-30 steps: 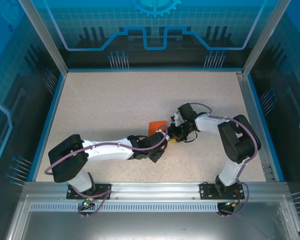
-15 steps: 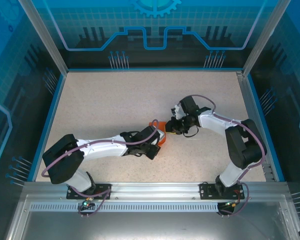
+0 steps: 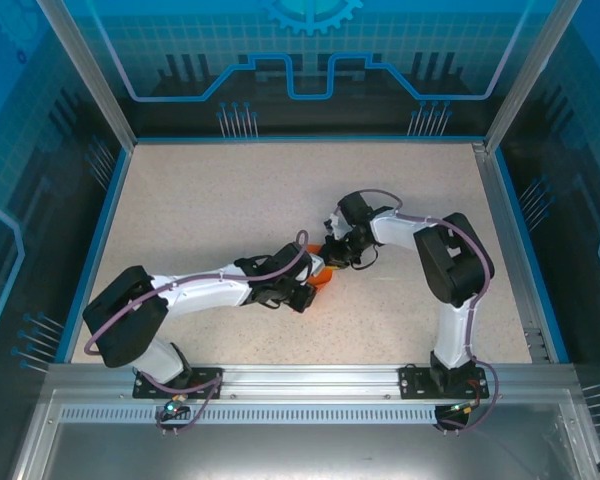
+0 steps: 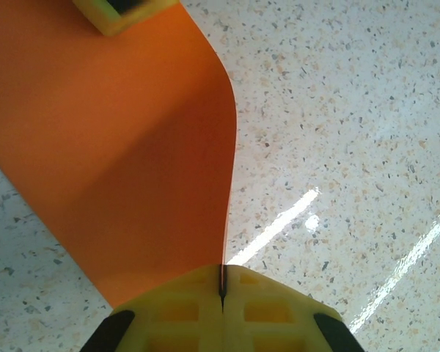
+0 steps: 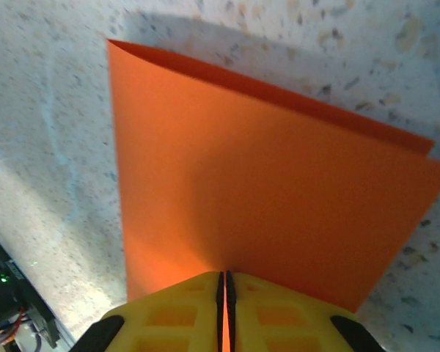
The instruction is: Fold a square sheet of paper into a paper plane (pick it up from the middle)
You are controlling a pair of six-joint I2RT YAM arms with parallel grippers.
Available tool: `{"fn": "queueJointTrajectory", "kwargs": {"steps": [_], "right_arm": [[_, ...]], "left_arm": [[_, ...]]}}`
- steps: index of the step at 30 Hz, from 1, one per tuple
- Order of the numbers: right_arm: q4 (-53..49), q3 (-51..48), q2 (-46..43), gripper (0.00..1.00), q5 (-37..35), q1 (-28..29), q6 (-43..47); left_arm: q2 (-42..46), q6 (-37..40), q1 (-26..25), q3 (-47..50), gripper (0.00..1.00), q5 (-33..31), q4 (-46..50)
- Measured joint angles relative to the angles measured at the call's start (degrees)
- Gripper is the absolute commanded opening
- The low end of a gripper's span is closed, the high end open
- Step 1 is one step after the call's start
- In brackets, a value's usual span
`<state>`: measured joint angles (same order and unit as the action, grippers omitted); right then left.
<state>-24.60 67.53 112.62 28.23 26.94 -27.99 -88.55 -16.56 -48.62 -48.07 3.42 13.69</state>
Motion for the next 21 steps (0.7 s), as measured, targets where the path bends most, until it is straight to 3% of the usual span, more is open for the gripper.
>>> {"fn": "queueJointTrajectory", "kwargs": {"steps": [21], "right_arm": [[-1.4,0.9,1.2,0.14,-0.4,0.2,3.1]], "left_arm": [[-4.1,0.0,5.5,-1.0,0.01,1.6,0.3]]}}
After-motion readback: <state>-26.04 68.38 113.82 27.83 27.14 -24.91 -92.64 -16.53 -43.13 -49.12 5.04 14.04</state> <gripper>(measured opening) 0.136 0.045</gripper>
